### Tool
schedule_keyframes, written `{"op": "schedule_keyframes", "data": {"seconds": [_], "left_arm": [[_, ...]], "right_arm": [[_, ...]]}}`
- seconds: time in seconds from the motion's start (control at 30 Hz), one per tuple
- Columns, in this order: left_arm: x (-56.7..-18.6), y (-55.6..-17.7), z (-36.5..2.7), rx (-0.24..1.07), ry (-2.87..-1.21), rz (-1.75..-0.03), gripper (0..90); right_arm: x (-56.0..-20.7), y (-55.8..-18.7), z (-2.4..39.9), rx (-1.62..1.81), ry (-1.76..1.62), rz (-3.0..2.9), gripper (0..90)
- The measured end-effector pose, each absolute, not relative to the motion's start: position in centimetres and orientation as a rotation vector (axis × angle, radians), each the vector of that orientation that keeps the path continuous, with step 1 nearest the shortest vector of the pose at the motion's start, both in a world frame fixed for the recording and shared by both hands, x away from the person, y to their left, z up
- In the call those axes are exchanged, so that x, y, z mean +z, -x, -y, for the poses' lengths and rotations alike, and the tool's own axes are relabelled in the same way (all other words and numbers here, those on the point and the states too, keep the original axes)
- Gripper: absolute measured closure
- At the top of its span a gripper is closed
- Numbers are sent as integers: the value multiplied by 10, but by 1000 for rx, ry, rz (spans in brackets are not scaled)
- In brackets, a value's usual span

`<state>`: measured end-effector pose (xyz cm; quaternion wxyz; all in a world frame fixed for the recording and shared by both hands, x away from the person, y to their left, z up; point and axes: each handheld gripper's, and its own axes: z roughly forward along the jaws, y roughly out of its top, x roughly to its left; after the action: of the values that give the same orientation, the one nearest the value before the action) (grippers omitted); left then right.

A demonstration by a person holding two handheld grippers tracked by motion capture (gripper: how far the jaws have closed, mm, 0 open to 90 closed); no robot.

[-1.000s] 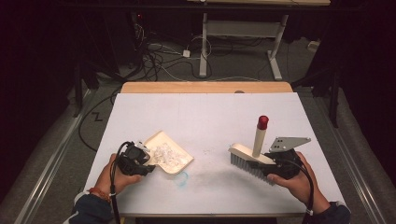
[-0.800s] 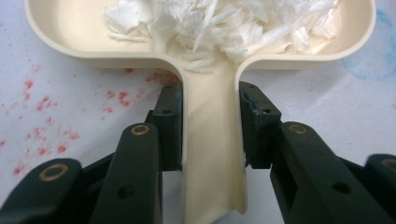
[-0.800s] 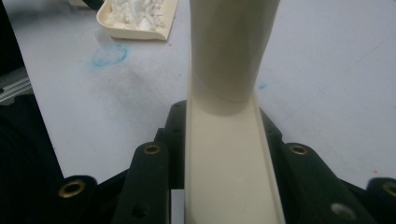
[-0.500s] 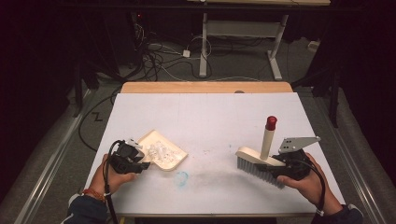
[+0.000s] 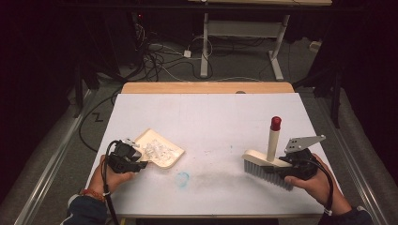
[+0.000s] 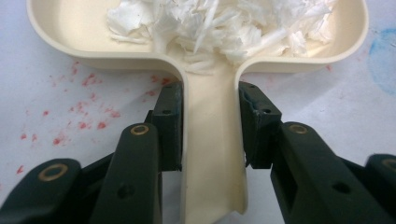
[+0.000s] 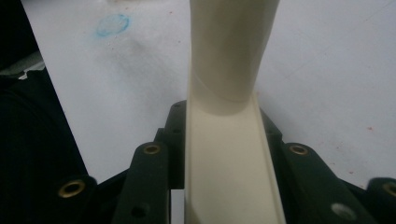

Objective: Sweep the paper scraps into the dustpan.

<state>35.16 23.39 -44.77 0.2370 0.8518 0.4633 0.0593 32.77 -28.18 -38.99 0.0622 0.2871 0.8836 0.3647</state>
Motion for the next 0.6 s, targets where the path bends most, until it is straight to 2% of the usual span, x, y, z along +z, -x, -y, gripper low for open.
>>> {"op": "schedule_keyframes", "data": {"seconds": [0.6], "left_arm": [[-450, -353, -254, 210, -2238, -1423, 624]], "right_arm": [[-388, -334, 296, 1030, -851, -2766, 676]]}}
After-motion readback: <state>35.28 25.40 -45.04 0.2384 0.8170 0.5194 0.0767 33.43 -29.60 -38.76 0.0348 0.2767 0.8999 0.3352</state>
